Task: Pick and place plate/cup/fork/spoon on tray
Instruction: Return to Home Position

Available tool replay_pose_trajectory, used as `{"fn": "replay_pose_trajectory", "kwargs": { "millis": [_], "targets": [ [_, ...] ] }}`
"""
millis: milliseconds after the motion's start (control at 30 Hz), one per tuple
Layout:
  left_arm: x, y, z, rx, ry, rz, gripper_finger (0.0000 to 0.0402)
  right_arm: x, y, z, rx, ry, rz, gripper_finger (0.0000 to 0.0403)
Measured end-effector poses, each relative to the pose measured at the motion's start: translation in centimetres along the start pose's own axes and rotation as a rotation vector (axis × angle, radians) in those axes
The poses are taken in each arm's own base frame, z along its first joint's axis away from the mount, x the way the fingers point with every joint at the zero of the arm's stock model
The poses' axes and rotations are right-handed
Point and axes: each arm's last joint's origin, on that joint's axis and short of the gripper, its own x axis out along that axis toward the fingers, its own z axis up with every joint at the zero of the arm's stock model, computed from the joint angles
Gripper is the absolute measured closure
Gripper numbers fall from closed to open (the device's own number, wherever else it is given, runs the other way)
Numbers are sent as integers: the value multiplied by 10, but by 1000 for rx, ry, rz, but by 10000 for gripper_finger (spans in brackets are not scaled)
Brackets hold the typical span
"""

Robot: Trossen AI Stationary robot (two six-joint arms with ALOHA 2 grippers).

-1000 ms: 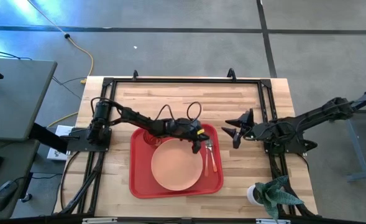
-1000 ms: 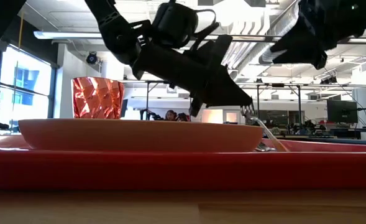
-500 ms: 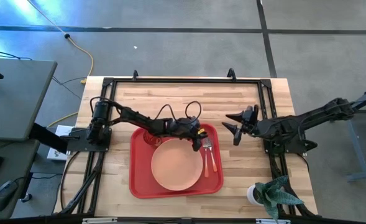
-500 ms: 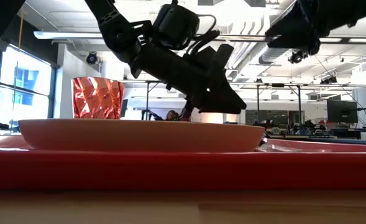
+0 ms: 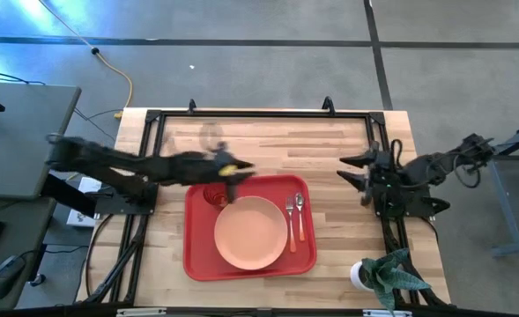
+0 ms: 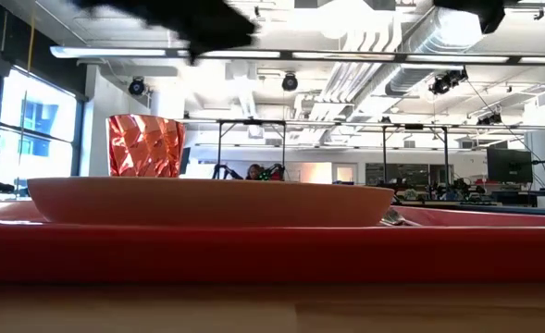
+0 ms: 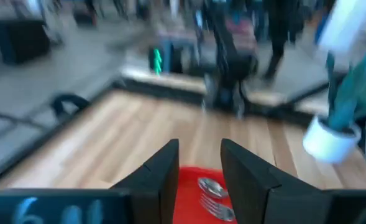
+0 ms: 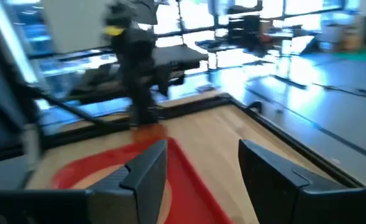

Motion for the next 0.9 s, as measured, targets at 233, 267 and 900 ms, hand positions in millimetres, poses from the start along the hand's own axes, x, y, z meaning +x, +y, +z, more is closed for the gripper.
{"fn": "replay_pose_trajectory", "kwargs": {
  "millis": [233, 267, 900],
  "targets": [
    [-85, 32, -57, -74, -288, 17, 328, -18, -5, -21, -63, 2, 41, 296],
    [-91, 35, -61, -74, -313, 23, 334, -18, -4, -26, -69, -23, 58, 316],
    [-120, 70, -105, 113, -350, 111, 401, 8, -25, -104, -70, -156, 158, 402]
  ]
}}
